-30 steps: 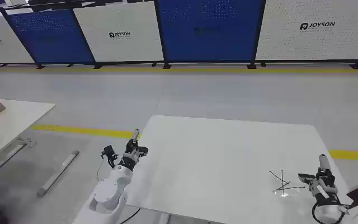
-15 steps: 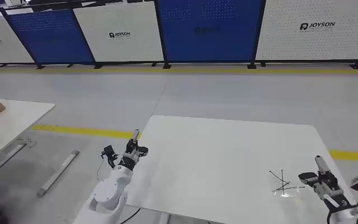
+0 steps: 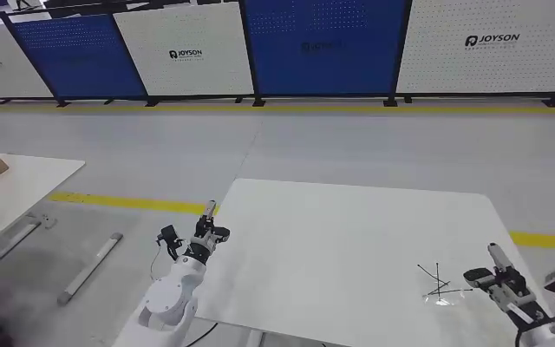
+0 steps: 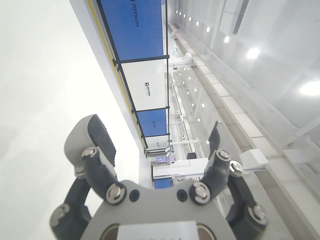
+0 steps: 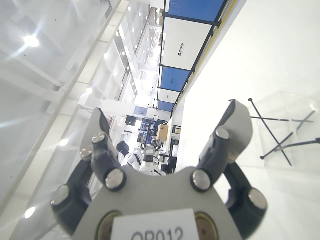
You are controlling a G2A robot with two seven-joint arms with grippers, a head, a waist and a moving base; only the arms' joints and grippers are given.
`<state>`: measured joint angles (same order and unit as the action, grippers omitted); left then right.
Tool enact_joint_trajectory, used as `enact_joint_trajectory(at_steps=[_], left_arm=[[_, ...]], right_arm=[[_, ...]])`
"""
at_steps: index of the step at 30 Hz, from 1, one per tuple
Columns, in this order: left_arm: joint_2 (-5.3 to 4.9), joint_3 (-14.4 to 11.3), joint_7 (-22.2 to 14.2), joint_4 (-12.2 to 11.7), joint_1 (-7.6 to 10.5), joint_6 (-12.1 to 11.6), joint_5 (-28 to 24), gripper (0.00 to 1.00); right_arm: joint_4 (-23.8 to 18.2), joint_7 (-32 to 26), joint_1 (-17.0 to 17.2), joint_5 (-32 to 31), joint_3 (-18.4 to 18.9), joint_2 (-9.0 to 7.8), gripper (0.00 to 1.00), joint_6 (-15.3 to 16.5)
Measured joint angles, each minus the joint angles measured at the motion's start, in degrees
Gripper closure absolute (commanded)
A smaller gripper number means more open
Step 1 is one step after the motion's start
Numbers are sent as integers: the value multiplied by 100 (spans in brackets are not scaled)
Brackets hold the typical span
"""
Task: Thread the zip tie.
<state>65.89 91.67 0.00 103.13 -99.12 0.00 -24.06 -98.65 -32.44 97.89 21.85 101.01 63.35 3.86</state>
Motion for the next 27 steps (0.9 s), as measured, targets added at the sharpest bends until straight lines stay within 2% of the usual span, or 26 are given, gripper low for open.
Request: enact_joint_trajectory(at_steps=[1,5,6,12,15,27], left_arm=[[0,0,0,0,0,0,0,0],[0,0,0,0,0,0,0,0],[0,0,0,0,0,0,0,0],[0,0,0,0,0,0,0,0],[0,0,0,0,0,0,0,0],[0,0,0,0,0,0,0,0]], right_arm=[[88,-163,-58,130,65,-24,0,-54],[584,-1603,-318,519,545,-131,0,-110],[700,-1803,-378,544,599,-146,0,-121],[1491,-2751,-782,334,593,-251,0,-204],[1613,-2922,-889,48,530,-284,0,-213],[1604,-2912,-884,63,532,-283,0,-212]])
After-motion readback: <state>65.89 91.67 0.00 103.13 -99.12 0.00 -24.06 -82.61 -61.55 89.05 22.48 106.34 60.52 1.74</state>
